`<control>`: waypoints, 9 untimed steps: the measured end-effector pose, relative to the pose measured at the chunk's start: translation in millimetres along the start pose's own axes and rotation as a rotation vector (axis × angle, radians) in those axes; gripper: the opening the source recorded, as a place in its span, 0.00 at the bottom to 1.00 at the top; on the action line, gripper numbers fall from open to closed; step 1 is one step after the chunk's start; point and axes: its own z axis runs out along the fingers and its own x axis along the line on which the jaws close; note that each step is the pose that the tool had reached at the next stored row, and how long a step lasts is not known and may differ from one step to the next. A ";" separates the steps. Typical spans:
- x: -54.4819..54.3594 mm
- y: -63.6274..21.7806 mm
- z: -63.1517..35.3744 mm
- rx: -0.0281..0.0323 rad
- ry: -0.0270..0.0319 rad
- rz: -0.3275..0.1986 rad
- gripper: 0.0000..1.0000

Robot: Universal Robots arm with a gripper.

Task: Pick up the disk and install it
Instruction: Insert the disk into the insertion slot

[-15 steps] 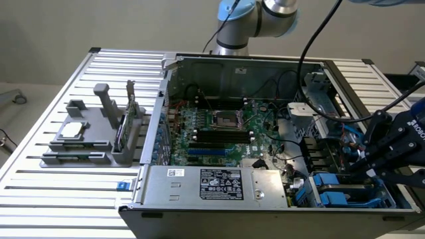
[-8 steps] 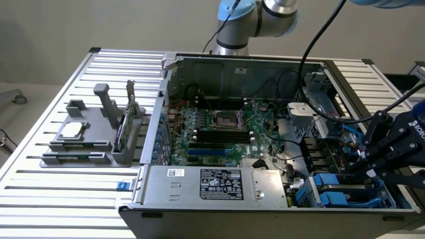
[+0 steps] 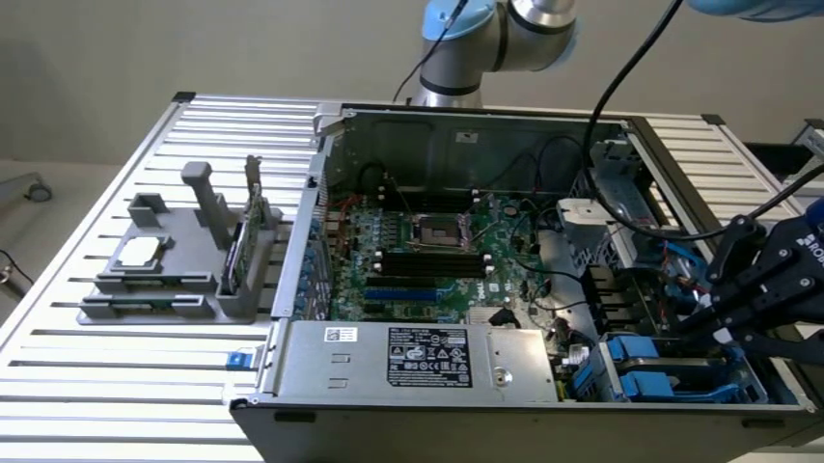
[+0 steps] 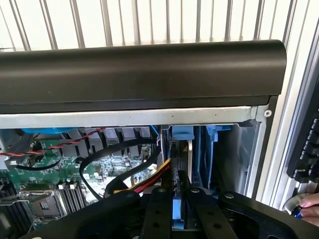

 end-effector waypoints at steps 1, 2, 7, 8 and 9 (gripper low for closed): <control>0.1 1.2 0.0 0.0013 -0.0003 0.000 0.17; 0.1 2.2 0.1 0.0025 -0.0004 0.000 0.17; 0.1 5.3 1.7 0.0084 -0.0005 0.000 0.17; 0.1 5.7 2.1 0.0093 -0.0005 0.000 0.17; 0.0 6.0 2.5 0.0102 -0.0003 0.000 0.17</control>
